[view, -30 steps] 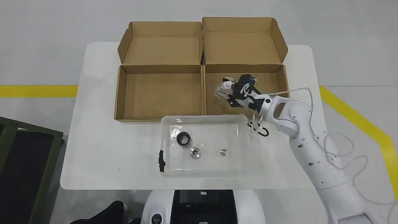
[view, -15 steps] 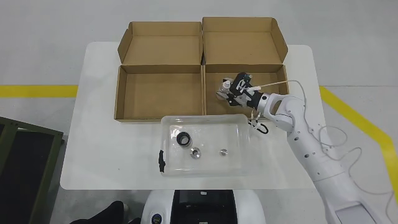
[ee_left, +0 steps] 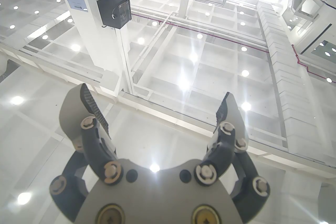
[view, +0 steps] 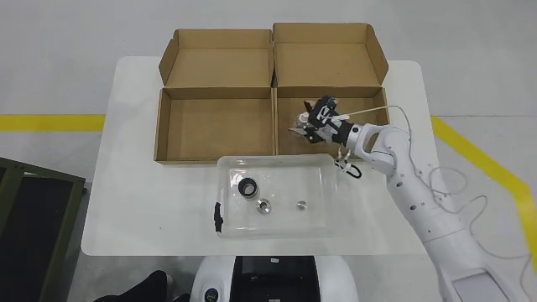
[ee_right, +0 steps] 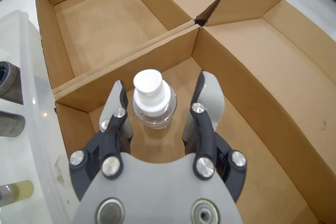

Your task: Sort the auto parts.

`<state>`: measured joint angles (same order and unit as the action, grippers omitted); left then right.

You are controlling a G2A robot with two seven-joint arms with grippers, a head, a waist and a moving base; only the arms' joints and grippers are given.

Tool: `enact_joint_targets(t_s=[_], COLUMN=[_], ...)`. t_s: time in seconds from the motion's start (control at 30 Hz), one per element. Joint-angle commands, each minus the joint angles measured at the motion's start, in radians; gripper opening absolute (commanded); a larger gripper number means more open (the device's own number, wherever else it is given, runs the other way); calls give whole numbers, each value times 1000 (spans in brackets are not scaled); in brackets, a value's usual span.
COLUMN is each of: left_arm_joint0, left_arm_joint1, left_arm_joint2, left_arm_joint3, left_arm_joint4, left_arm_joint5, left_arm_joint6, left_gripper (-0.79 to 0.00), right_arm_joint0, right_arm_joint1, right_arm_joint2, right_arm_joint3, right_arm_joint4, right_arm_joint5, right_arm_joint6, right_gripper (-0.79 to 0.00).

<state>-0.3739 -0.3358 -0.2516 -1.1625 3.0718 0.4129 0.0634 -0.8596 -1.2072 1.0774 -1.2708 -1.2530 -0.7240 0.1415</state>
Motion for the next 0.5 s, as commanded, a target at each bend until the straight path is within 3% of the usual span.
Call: enact_joint_targets(t_s=[0.0, 0.47], left_arm_joint0=[0, 0], left_arm_joint1=[0, 0], left_arm_joint2=[0, 0], left_arm_joint3=[0, 0], left_arm_joint4=[0, 0], left_arm_joint5=[0, 0], left_arm_joint6=[0, 0], left_gripper=[0, 0], right_arm_joint0=[2, -101], right_arm_joint1=[3, 47], right_arm_joint2=[13, 148], right_arm_joint3=[-23, -424], right_arm_joint4=[-4, 37], right_arm_joint5=[0, -87], right_arm_joint6=[-1, 100], right_gripper=[0, 0])
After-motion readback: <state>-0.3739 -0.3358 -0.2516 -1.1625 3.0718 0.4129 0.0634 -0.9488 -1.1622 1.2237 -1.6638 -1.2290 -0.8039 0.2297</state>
